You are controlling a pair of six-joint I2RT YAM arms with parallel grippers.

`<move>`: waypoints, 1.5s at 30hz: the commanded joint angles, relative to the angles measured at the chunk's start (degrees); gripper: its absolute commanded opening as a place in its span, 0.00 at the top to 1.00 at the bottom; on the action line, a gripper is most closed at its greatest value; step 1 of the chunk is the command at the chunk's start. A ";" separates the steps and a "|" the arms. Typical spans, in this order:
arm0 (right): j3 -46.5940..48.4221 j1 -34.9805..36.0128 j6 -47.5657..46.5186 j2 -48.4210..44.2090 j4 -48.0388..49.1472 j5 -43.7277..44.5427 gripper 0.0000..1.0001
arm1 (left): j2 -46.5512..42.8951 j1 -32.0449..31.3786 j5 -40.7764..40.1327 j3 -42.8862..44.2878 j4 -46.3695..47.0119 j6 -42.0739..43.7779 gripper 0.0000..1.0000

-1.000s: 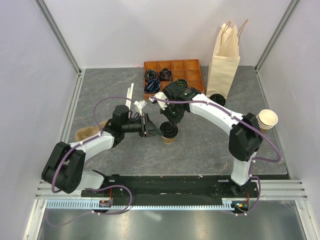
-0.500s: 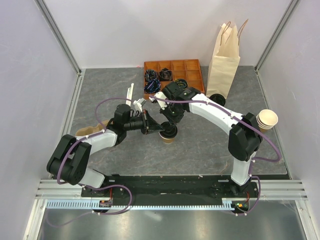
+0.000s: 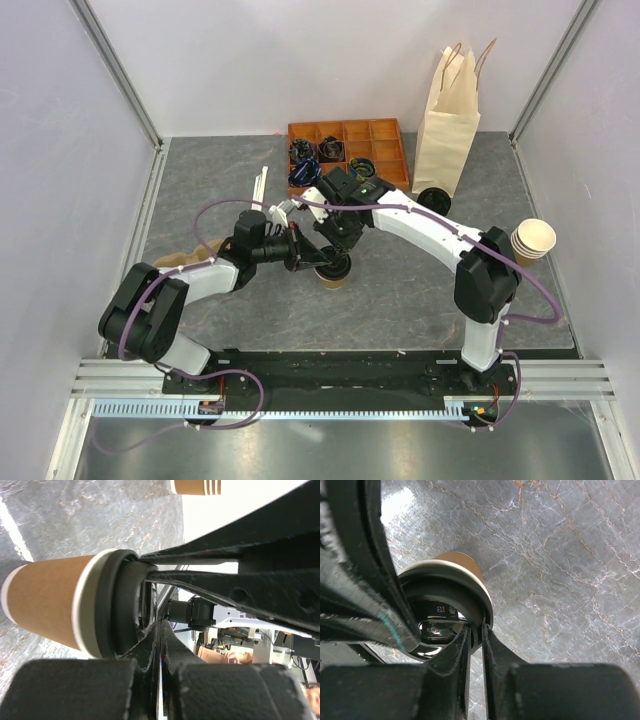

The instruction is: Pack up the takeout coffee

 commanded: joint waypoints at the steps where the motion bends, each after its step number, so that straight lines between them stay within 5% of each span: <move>1: 2.44 0.29 0.63 0.91 -0.53 1.16 0.79 | 1.01 -0.19 -2.45 2.01 -1.72 2.13 0.98; 6: 2.62 0.29 0.37 0.82 -0.71 1.08 0.75 | 0.40 0.33 -3.51 1.05 -4.54 3.27 0.98; 13: 3.67 0.29 0.55 0.38 -1.06 -0.42 0.52 | 0.22 0.42 -4.03 1.57 -7.08 4.85 0.98; 22: 6.92 0.02 0.46 -0.76 -2.82 -2.08 0.44 | 0.66 0.42 -4.74 2.10 -9.02 6.00 0.98; 33: 8.51 -7.34 1.95 -3.31 -4.31 -16.92 0.45 | -1.45 0.25 -1.67 4.39 -4.89 4.86 0.98; 45: -3.52 -14.83 9.85 -6.30 4.02 -41.54 0.70 | -7.77 0.25 1.32 3.33 -4.45 2.75 0.94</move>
